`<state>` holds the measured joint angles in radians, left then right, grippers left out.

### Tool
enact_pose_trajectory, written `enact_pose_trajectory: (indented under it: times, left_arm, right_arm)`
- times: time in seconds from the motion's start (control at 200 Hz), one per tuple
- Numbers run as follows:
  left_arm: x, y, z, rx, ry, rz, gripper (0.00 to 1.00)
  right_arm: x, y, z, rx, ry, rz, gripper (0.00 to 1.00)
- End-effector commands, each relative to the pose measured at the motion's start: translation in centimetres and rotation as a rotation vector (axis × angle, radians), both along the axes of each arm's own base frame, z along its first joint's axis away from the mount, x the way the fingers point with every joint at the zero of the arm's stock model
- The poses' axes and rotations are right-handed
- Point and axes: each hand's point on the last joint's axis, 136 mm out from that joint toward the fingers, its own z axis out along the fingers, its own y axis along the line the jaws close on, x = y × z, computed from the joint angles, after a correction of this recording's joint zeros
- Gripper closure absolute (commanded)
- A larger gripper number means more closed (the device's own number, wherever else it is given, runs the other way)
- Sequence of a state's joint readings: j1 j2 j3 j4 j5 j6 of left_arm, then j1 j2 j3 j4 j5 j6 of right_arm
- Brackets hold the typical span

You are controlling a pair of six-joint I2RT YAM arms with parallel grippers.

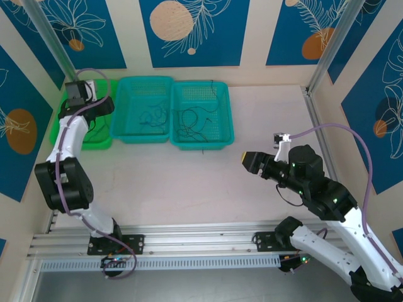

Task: Untangle the cables

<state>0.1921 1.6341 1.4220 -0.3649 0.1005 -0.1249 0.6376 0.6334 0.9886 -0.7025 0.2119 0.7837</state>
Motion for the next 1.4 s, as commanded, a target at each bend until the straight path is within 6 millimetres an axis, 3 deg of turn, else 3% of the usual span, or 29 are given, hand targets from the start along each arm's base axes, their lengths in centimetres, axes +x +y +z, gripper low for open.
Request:
enact_pose_trajectory:
  times: [0.0, 0.125, 0.255, 0.38, 0.5, 0.645, 0.825, 1.015, 1.13, 1.215, 1.395]
  left_arm:
    - [-2.2, -3.0, 6.4, -0.101, -0.187, -0.045, 0.31]
    - [-6.0, -7.5, 9.0, -0.173, -0.287, -0.119, 0.31]
    - [-10.9, -13.0, 9.1, -0.165, -0.333, -0.222, 0.30]
    - [-15.5, -16.2, 5.6, -0.119, -0.323, -0.275, 0.27]
    - [-17.9, -15.9, 1.2, -0.023, -0.304, -0.247, 0.19]
    - [-18.1, -14.2, -3.3, 0.141, -0.250, -0.215, 0.12]
    - [-17.5, -11.8, -5.3, 0.327, -0.329, -0.153, 0.01]
    - [-15.8, -10.2, -8.3, 0.377, -0.312, -0.118, 0.00]
    - [-14.7, -9.5, -10.1, 0.335, -0.294, -0.122, 0.00]
    - [-14.0, -8.5, -11.5, 0.308, -0.280, -0.116, 0.00]
    - [-11.8, -7.3, -11.3, 0.274, -0.329, -0.099, 0.00]
  right_arm:
    - [1.4, -1.7, -1.7, -0.076, -0.011, -0.099, 0.32]
    - [3.2, -4.2, -3.2, -0.172, -0.027, -0.225, 0.25]
    - [5.4, -6.5, -4.5, -0.279, -0.078, -0.320, 0.20]
    - [7.8, -8.2, -7.0, -0.342, -0.094, -0.365, 0.19]
    - [9.7, -10.5, -10.3, -0.384, -0.048, -0.443, 0.17]
    - [11.6, -11.4, -12.7, -0.527, -0.114, -0.420, 0.13]
    - [14.3, -13.8, -16.3, -0.635, -0.102, -0.496, 0.00]
    - [18.2, -14.1, -19.5, -0.649, -0.143, -0.504, 0.01]
    - [19.9, -12.8, -19.5, -0.645, -0.205, -0.445, 0.01]
    - [19.5, -12.4, -19.4, -0.646, -0.224, -0.423, 0.00]
    - [19.3, -13.2, -19.0, -0.557, -0.258, -0.381, 0.01]
